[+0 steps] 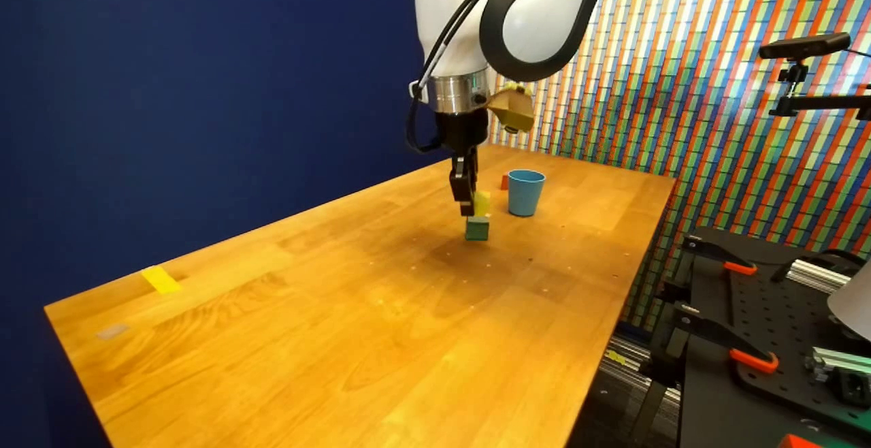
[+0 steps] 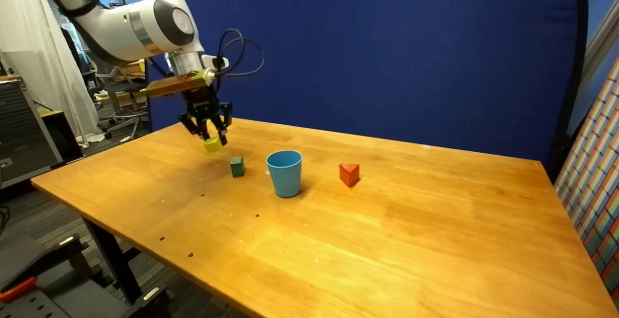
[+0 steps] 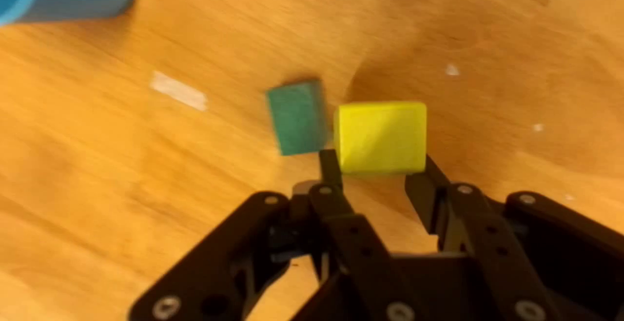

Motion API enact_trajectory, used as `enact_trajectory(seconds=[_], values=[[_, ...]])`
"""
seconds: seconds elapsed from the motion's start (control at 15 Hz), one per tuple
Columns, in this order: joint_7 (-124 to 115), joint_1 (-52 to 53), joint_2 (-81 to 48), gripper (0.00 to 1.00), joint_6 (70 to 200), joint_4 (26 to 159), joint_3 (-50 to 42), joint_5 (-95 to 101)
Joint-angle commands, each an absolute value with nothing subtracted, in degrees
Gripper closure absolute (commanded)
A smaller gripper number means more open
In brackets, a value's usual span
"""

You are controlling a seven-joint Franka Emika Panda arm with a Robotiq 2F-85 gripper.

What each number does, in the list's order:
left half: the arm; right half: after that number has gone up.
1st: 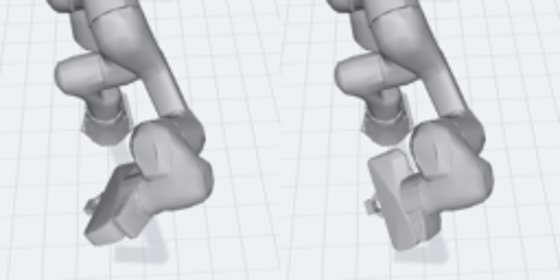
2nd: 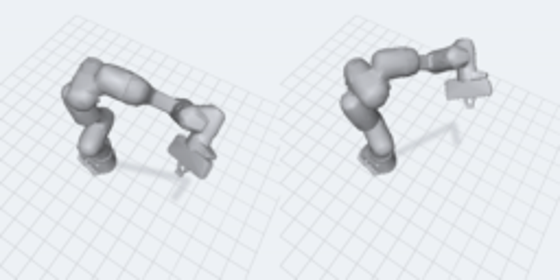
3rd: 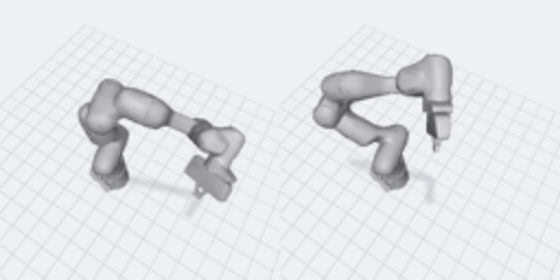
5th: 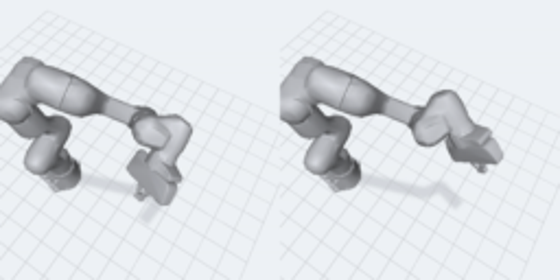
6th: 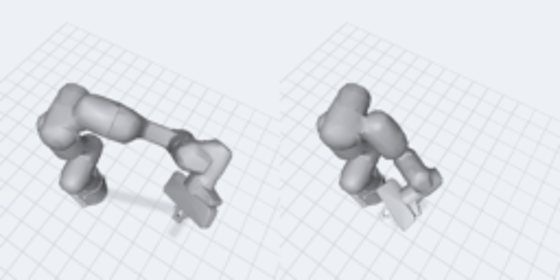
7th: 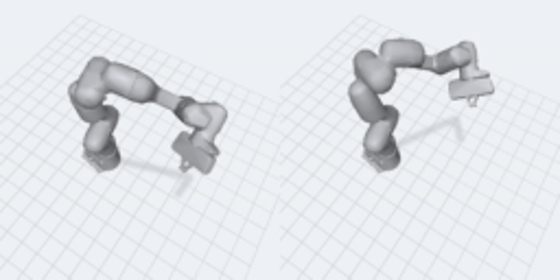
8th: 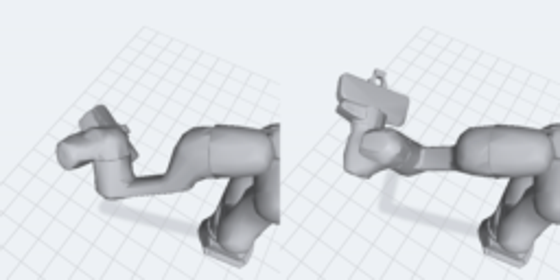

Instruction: Put the yellow block in the blue cup

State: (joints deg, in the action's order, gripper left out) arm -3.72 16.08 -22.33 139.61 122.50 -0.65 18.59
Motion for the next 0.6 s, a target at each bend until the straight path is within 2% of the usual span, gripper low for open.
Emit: enact_trajectory(seconds=[0.0, 0.53], values=[[-7.6, 12.6, -14.6, 0.84, 136.8, 126.0, -3.7, 22.9], [-8.8, 4.4, -14.7, 0.84, 136.2, 124.5, -6.2, 25.8]])
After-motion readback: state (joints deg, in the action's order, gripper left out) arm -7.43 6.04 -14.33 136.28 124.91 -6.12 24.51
